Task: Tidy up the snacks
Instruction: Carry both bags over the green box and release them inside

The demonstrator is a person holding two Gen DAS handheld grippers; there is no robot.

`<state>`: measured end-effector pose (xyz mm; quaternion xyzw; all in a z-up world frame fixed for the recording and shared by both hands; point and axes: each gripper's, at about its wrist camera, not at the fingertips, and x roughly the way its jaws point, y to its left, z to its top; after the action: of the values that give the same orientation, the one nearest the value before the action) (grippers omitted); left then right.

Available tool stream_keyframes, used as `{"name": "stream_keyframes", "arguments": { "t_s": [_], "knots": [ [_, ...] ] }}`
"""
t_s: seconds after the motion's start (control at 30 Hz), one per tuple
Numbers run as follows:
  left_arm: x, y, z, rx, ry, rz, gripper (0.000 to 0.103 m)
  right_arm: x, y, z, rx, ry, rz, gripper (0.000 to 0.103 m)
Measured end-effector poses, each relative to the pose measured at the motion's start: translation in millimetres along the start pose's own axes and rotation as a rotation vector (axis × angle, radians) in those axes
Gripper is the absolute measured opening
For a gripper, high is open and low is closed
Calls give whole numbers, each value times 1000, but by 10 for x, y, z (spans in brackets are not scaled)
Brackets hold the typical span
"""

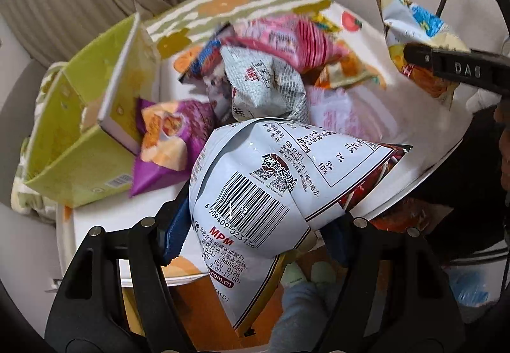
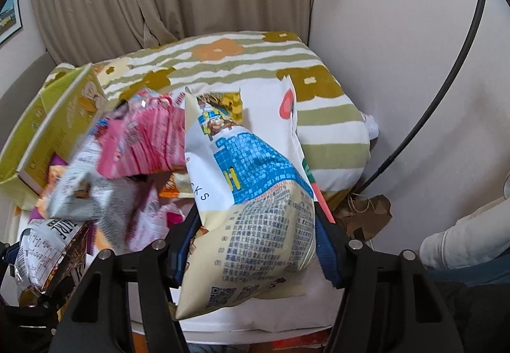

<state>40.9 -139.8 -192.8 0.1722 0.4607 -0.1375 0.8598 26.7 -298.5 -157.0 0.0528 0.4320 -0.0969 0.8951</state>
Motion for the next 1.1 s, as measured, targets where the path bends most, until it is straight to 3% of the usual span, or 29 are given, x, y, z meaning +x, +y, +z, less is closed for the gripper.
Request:
{"name": "stream_keyframes", "arguments": {
  "t_s": [0.2, 0.43, 0.83, 1.1],
  "knots": [
    [-402, 84, 115, -55, -67, 22, 67, -301, 108, 120, -25, -37, 60, 59],
    [-717, 501, 283, -125, -145, 53, 67, -490, 422, 423, -83, -77, 125, 59],
    [-670, 1935, 781, -185, -220, 129, 67, -463, 1456, 1176, -116, -143, 259, 59],
    [-229, 3005, 1182, -200, -190, 147, 67, -130, 2396, 1642, -150, -163, 296, 59]
  ]
}}
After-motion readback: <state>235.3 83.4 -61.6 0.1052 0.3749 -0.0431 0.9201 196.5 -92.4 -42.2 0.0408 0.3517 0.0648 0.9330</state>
